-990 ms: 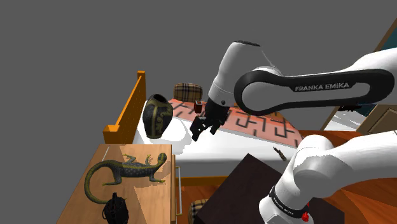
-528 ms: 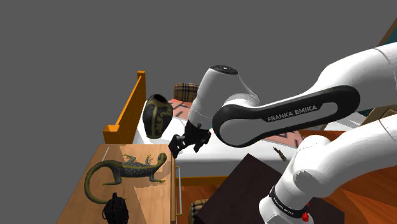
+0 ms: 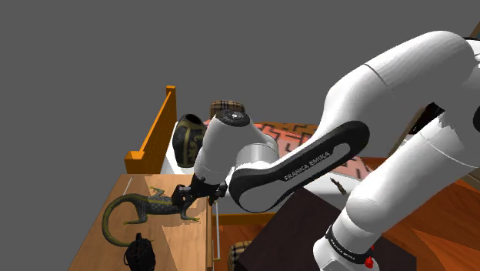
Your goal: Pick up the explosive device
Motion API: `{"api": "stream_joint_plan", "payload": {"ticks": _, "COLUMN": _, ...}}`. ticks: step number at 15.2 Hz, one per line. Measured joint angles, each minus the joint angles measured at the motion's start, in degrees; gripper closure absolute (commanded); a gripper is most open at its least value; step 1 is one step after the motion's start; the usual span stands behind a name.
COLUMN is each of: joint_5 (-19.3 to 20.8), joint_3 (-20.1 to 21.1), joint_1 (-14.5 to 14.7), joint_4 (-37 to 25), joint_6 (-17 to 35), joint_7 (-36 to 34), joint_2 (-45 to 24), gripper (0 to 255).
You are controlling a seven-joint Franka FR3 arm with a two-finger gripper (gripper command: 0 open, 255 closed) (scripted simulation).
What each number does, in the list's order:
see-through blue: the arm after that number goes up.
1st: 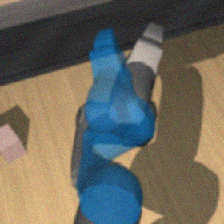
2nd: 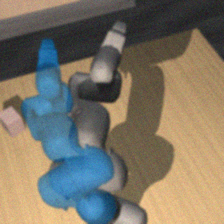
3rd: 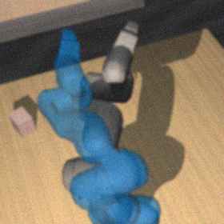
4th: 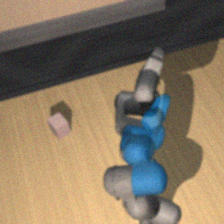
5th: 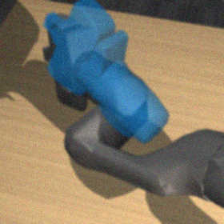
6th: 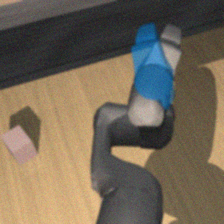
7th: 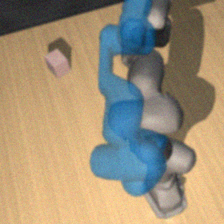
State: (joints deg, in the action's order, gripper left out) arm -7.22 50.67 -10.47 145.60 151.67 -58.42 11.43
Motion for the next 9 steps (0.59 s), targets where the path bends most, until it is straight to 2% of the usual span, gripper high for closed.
{"api": "stream_joint_plan", "payload": {"ticks": 1, "joint_5": 5.02, "joint_3": 3.57, "joint_1": -3.32, "joint_4": -1.69, "joint_6": 1.31, "joint_7": -5.36, "joint_2": -3.61, "gripper": 0}}
{"api": "stream_joint_plan", "payload": {"ticks": 2, "joint_5": 11.77, "joint_3": 6.41, "joint_1": -6.07, "joint_4": -2.93, "joint_6": 2.23, "joint_7": -12.00, "joint_2": -7.18, "gripper": 0}}
{"api": "stream_joint_plan", "payload": {"ticks": 3, "joint_5": 19.75, "joint_3": 8.05, "joint_1": -7.97, "joint_4": -4.49, "joint_6": 2.65, "joint_7": -19.39, "joint_2": -11.58, "gripper": 0}}
{"api": "stream_joint_plan", "payload": {"ticks": 4, "joint_5": 28.07, "joint_3": 7.95, "joint_1": -8.06, "joint_4": -6.55, "joint_6": 2.03, "joint_7": -26.56, "joint_2": -15.71, "gripper": 0}}
{"api": "stream_joint_plan", "payload": {"ticks": 6, "joint_5": 41.94, "joint_3": 3.07, "joint_1": -3.05, "joint_4": -11.33, "joint_6": 0.62, "joint_7": -38.94, "joint_2": -23.57, "gripper": 0}}
{"api": "stream_joint_plan", "payload": {"ticks": 7, "joint_5": 46.77, "joint_3": 0.04, "joint_1": 0.45, "joint_4": -14.06, "joint_6": -0.33, "joint_7": -43.63, "joint_2": -26.95, "gripper": 0}}
{"api": "stream_joint_plan", "payload": {"ticks": 9, "joint_5": 53.67, "joint_3": -5.08, "joint_1": 6.29, "joint_4": -18.64, "joint_6": -1.47, "joint_7": -50.79, "joint_2": -32.49, "gripper": 0}}
